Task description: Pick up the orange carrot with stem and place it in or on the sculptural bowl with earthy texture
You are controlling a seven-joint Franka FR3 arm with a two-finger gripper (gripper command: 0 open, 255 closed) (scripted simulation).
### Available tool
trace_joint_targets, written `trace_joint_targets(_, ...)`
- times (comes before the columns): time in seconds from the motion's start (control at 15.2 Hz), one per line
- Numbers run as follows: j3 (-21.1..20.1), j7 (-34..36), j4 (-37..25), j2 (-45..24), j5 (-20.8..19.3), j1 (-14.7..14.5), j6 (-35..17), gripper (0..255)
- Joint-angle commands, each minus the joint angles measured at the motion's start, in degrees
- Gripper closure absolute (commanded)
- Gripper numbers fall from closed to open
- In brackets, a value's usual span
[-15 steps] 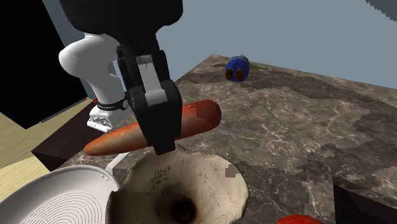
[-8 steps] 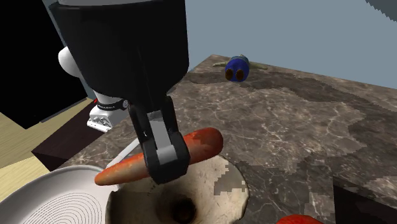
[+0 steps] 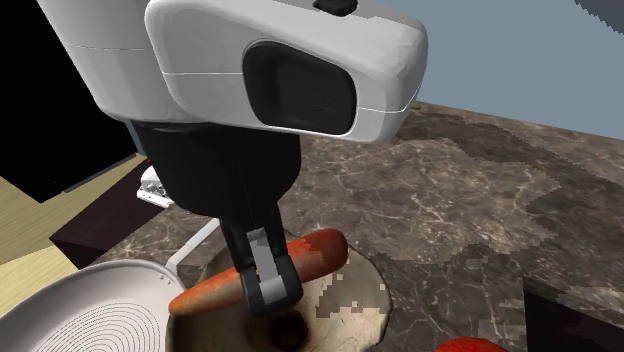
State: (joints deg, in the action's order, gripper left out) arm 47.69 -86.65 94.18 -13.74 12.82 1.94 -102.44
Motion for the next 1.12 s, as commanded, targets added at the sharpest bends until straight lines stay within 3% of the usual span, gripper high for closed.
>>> trace_joint_targets(0.0,0.0,-0.1,0.3,0.0,0.0,0.0,-0.4,255)
trace_joint_targets(0.33,0.0,-0.1,0.3,0.0,0.0,0.0,-0.4,255)
trace_joint_targets(0.4,0.0,-0.1,0.3,0.0,0.0,0.0,-0.4,0)
trace_joint_targets(0.73,0.0,-0.1,0.3,0.0,0.0,0.0,-0.4,0)
trace_joint_targets(1.06,0.3,0.1,-7.4,-0.4,0.1,1.2,7.0,0)
